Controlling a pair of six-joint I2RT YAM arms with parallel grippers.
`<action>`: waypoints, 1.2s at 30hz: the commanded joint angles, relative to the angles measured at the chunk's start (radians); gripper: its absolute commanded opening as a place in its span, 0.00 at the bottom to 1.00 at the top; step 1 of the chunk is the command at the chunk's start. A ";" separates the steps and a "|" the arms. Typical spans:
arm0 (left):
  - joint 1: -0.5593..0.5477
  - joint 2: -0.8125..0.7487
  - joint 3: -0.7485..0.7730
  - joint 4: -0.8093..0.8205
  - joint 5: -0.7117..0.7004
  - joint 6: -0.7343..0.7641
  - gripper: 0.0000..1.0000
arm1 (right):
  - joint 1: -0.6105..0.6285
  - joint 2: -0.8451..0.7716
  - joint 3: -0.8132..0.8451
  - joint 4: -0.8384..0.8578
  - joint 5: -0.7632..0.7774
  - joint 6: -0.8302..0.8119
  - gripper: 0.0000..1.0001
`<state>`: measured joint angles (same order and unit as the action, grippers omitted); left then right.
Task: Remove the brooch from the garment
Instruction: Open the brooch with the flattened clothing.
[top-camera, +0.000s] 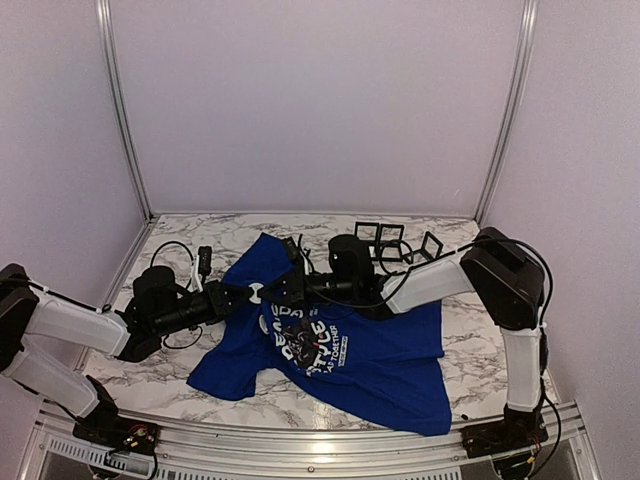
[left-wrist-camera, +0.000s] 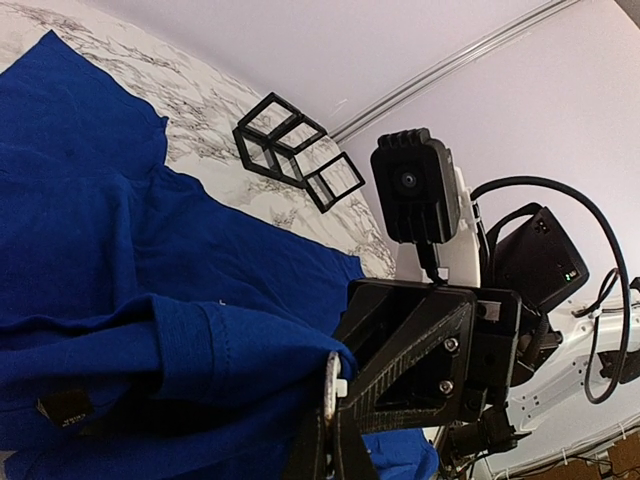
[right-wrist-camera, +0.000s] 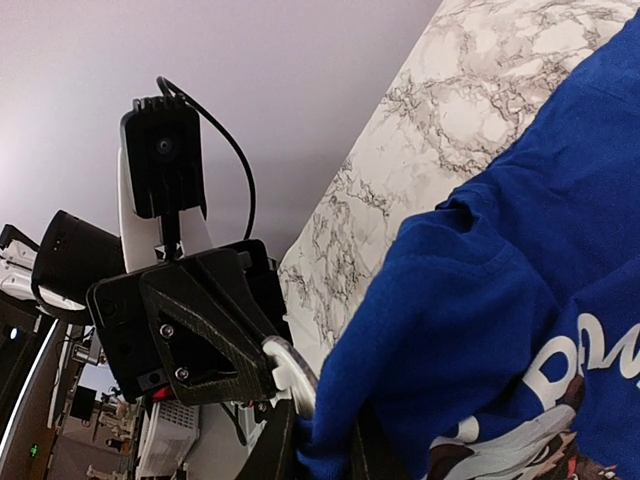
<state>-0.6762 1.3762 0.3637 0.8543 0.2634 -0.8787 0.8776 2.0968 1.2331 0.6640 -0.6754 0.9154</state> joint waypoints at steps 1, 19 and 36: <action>-0.019 0.006 0.043 0.009 0.044 0.015 0.00 | 0.012 0.023 0.049 -0.047 -0.011 -0.041 0.15; -0.011 -0.007 0.046 -0.055 0.012 0.032 0.00 | 0.017 0.007 0.077 -0.137 -0.007 -0.114 0.24; 0.007 -0.041 0.035 -0.153 -0.016 0.054 0.00 | 0.014 -0.044 0.073 -0.200 0.042 -0.188 0.45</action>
<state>-0.6750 1.3571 0.3786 0.7372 0.2596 -0.8455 0.8845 2.0960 1.2675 0.4942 -0.6579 0.7643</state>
